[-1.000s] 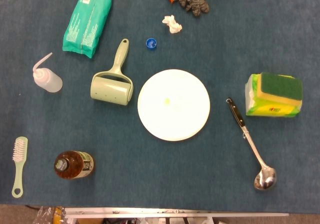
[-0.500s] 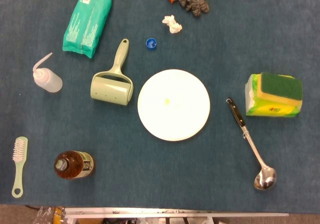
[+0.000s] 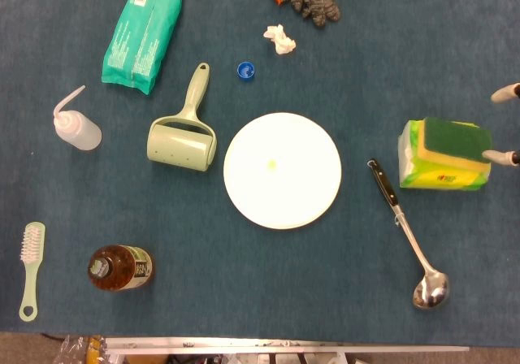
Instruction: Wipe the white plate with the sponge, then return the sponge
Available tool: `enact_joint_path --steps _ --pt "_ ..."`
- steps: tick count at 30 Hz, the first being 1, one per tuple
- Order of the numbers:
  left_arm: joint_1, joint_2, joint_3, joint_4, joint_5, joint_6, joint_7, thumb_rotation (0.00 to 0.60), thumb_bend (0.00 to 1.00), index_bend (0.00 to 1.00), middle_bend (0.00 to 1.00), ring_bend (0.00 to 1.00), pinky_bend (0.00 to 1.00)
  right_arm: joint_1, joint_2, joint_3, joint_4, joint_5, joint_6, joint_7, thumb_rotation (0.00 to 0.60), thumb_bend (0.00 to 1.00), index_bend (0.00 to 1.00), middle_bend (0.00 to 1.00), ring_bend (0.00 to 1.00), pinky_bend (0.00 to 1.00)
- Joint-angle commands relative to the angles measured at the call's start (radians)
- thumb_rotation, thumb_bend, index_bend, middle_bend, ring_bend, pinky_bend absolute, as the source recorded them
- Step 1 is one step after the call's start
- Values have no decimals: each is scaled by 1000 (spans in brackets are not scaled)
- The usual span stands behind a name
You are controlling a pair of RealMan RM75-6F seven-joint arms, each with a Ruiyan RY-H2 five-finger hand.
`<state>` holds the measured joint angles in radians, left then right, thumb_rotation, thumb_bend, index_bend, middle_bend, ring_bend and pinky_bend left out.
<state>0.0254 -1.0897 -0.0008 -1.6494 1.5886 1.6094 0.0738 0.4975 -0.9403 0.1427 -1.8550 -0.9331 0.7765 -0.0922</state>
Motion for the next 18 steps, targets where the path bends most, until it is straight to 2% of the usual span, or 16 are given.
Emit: enact_joint_path --steps 1,18 --pt "2 0 0 1 -2 2 -2 600 366 278 167 39 22 43 -14 -18 11 50 -37 -45 433 0 282 232 139 355" --pt "6 4 0 6 -12 2 -8 600 366 278 167 38 22 126 -98 -85 68 145 -63 -111 451 0 282 232 139 355"
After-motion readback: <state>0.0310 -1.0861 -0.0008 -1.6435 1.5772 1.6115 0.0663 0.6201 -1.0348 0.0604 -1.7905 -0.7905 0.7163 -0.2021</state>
